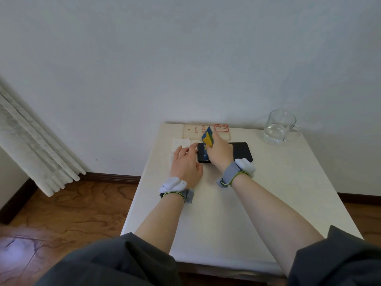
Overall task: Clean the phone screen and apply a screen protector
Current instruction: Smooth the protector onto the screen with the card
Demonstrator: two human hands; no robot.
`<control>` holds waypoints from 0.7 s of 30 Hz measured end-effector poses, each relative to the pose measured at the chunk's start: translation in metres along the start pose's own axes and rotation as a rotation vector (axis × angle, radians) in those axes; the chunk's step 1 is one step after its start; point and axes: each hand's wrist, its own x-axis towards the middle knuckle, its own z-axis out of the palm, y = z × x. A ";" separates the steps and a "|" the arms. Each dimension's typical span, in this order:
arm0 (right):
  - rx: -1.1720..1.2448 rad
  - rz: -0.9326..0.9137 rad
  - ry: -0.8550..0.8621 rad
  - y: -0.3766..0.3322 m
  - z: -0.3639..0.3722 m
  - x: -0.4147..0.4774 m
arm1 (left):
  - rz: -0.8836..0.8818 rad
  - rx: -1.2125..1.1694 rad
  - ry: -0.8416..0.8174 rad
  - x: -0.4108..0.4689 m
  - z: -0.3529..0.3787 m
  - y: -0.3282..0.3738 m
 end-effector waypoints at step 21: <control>-0.070 0.047 0.094 0.024 -0.022 0.004 | 0.003 0.001 0.001 0.001 -0.001 0.000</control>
